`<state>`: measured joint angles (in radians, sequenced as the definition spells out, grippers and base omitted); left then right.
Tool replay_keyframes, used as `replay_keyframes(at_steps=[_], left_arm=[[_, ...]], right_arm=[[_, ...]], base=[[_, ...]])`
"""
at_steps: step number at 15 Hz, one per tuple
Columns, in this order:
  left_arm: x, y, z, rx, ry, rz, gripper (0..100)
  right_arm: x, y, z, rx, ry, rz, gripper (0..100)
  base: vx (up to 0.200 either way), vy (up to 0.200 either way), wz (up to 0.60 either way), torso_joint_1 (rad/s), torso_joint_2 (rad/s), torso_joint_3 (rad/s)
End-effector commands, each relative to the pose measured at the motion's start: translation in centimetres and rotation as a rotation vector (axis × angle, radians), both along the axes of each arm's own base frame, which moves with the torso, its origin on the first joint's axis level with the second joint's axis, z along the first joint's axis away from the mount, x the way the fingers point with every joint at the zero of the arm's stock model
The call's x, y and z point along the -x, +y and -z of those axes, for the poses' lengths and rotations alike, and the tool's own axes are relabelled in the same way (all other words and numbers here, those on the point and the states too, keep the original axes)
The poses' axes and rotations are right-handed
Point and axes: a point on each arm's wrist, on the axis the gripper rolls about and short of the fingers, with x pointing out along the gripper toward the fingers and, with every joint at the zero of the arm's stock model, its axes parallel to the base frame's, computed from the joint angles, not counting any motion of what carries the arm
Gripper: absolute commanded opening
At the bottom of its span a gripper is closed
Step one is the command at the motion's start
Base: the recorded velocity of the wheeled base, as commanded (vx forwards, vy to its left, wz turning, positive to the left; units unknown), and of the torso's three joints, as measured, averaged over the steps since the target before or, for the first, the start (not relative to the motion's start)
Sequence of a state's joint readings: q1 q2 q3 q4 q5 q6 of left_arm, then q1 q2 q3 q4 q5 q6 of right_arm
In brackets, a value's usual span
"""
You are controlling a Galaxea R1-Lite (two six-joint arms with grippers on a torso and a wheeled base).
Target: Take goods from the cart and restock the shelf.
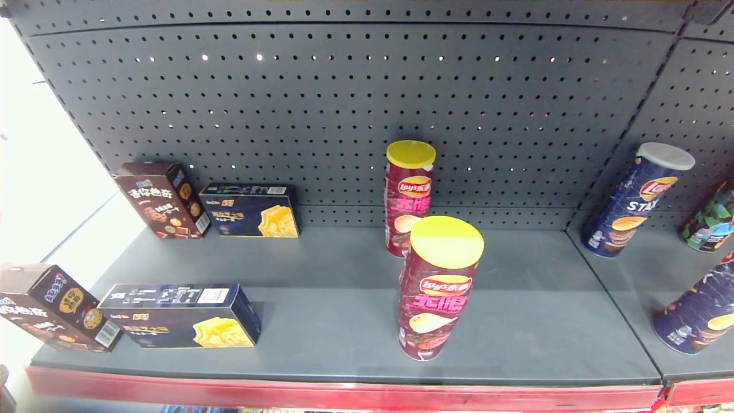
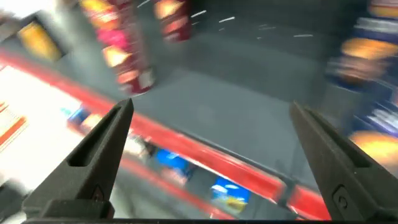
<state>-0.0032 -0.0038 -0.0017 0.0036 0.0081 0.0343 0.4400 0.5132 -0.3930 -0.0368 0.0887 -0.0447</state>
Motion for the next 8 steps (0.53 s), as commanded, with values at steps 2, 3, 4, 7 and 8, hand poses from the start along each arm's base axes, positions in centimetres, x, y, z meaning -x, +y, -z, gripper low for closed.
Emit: replay_keyframes(at_steps=[2,3,4,7,8], left_arm=[[0.0,0.0,0.0,0.0,0.005,0.006,100],[0.0,0.0,0.0,0.0,0.003,0.008,100],[0.0,0.0,0.0,0.0,0.003,0.008,100],[0.0,0.0,0.0,0.011,0.005,0.008,100],[0.0,0.0,0.0,0.011,0.005,0.008,100]], right_arm=[[-5.6,4.5,-1.1,0.138,0.198,-0.167,100],[-6.4,5.3,-0.7,0.161,0.222,-0.177,100],[-6.8,5.8,-0.4,0.178,0.242,-0.188,100],[-8.0,7.3,0.1,0.22,0.293,-0.212,100],[-9.0,8.2,0.3,0.239,0.321,-0.213,100]], base=[[0.0,0.0,0.0,0.0,0.0,0.0],[0.0,0.0,0.0,0.0,0.0,0.0],[0.0,0.0,0.0,0.0,0.0,0.0],[0.0,0.0,0.0,0.0,0.0,0.0],[0.0,0.0,0.0,0.0,0.0,0.0]])
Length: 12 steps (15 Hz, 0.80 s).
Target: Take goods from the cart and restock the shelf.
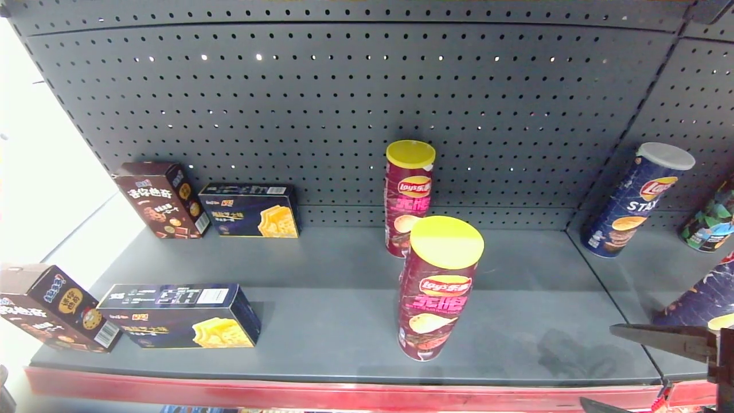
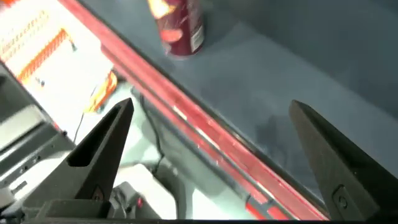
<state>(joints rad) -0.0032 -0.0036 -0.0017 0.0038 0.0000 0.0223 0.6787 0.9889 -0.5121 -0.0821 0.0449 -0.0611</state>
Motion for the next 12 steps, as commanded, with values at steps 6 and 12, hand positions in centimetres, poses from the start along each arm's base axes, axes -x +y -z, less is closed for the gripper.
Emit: replay_keyframes(at_steps=[6,12], left_arm=[[0.0,0.0,0.0,-0.001,0.003,0.0,100],[0.0,0.0,0.0,0.001,0.003,0.0,100]], right_arm=[[-4.5,3.5,1.2,0.125,0.098,0.072,100],[-8.2,5.0,0.2,0.122,0.087,0.137,100]], base=[[0.0,0.0,0.0,0.0,0.0,0.0],[0.0,0.0,0.0,0.0,0.0,0.0]])
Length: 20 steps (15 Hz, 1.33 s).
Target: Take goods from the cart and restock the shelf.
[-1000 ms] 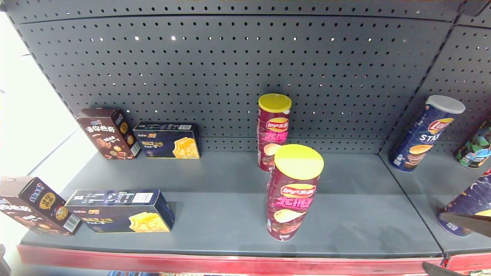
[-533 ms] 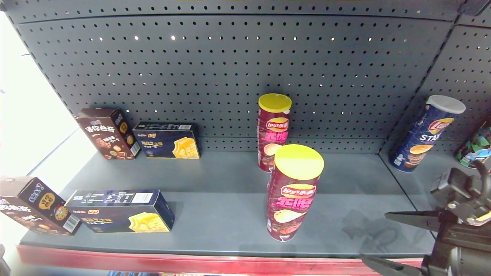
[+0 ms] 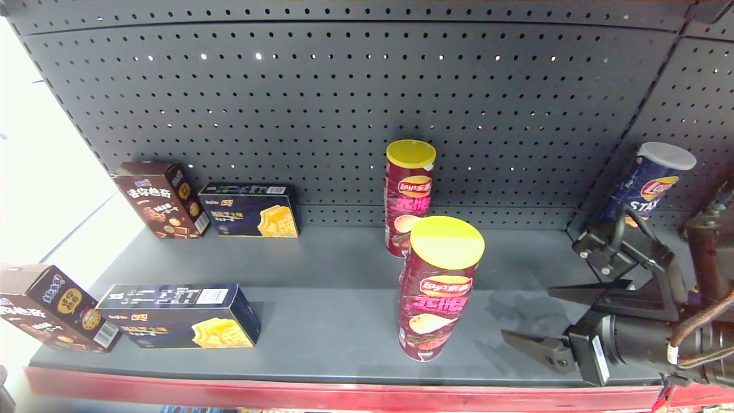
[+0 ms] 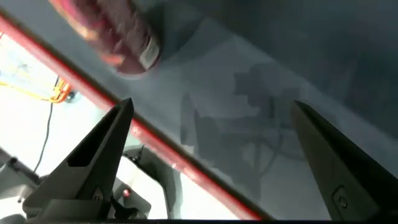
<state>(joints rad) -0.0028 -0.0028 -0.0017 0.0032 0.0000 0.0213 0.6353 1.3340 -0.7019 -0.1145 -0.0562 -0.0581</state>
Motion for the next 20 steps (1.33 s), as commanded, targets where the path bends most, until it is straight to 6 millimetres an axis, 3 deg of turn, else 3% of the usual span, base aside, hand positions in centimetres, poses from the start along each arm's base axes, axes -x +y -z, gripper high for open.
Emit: replay_keyframes(at_steps=[1,20], left_arm=[[0.0,0.0,0.0,0.0,0.003,0.0,100],[0.0,0.0,0.0,0.006,0.003,-0.001,100]], right_arm=[[-1.6,1.3,0.1,0.02,0.011,0.007,100],[-5.2,5.1,1.4,0.056,0.032,-0.006,100]], base=[[0.0,0.0,0.0,0.0,0.0,0.0],[0.0,0.0,0.0,0.0,0.0,0.0]])
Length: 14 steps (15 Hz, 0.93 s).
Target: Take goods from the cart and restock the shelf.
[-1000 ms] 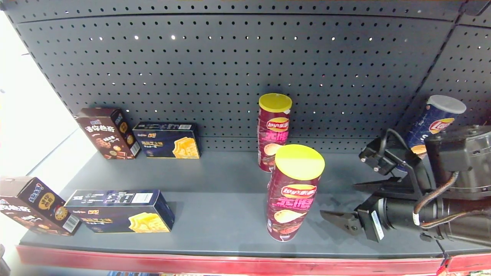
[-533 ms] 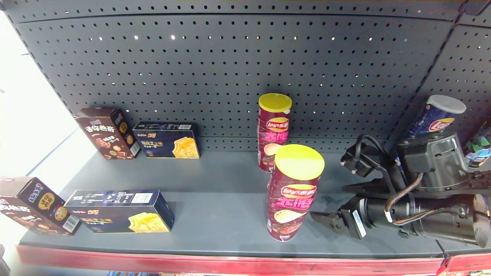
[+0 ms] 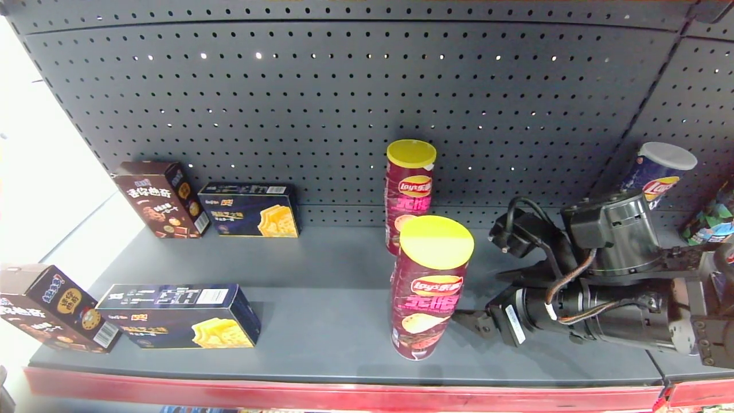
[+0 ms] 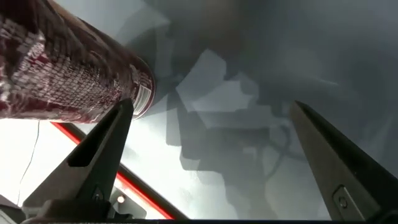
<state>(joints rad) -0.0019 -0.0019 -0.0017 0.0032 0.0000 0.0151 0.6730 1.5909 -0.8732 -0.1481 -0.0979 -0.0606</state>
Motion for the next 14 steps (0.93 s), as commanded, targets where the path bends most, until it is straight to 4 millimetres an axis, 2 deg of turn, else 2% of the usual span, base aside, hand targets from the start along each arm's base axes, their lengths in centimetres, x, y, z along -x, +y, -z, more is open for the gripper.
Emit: replay_keyframes(at_steps=[1,4,14], left_arm=[[-0.02,0.0,0.0,0.0,0.002,0.001,100],[-0.02,0.0,0.0,0.001,0.002,0.0,100],[-0.02,0.0,0.0,0.0,0.002,0.0,100]], right_arm=[[-0.14,0.23,0.17,0.005,0.003,-0.002,100],[0.03,-0.29,0.01,0.003,-0.001,0.011,100],[-0.17,0.19,0.2,0.002,-0.002,0.002,100]], base=[[0.0,0.0,0.0,0.0,0.0,0.0],[0.0,0.0,0.0,0.0,0.0,0.0],[0.0,0.0,0.0,0.0,0.0,0.0]])
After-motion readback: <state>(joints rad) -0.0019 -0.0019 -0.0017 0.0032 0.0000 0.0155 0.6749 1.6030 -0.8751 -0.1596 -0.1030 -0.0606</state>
